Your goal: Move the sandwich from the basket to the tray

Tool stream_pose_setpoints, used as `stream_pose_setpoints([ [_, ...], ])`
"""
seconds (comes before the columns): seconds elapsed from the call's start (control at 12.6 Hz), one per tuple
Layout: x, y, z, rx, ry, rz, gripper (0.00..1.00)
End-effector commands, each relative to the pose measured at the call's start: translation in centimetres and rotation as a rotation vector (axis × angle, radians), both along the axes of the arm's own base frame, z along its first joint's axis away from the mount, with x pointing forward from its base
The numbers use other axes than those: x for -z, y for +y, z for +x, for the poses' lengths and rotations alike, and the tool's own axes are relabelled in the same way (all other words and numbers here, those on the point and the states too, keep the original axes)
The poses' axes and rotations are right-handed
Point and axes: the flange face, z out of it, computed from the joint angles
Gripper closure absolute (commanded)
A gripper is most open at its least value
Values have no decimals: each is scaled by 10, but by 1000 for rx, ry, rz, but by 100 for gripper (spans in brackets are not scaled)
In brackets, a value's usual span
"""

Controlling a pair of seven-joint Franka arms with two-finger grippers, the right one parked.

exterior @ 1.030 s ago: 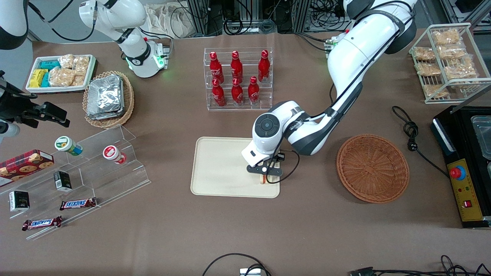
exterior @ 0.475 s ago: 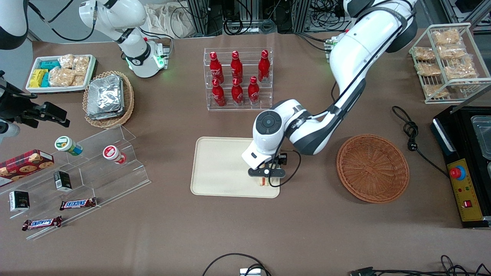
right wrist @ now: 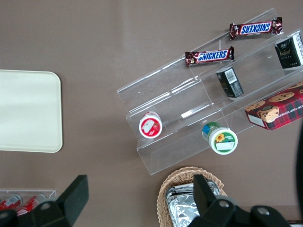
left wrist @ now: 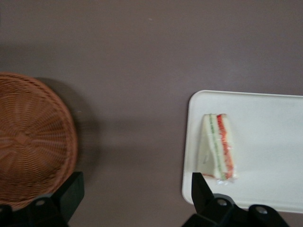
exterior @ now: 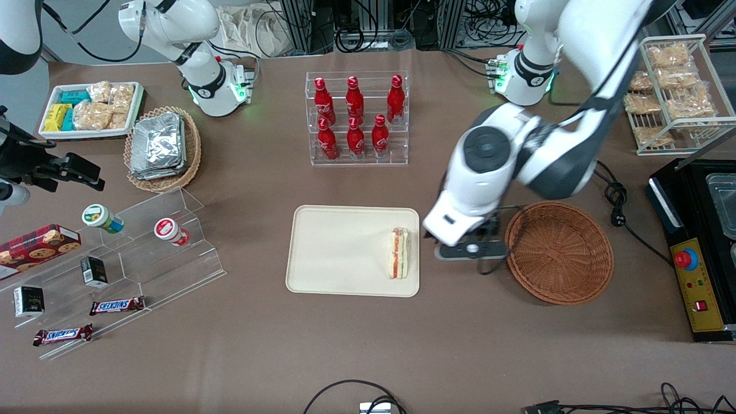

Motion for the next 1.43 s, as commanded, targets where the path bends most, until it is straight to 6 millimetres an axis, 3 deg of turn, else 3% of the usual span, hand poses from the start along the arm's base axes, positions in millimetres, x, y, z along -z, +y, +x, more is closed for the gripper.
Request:
stream_pose_setpoints([
  [0.0,-28,66,-7,4,32,13,0],
  [0.16,-39,103,-5,-17,22,37,0],
  [0.55,-95,186,-21,47,66,1,0],
  [0.95,-112,203,-39,44,60,-23,0],
  [1.35,-128,200,-51,48,107,-12,0],
])
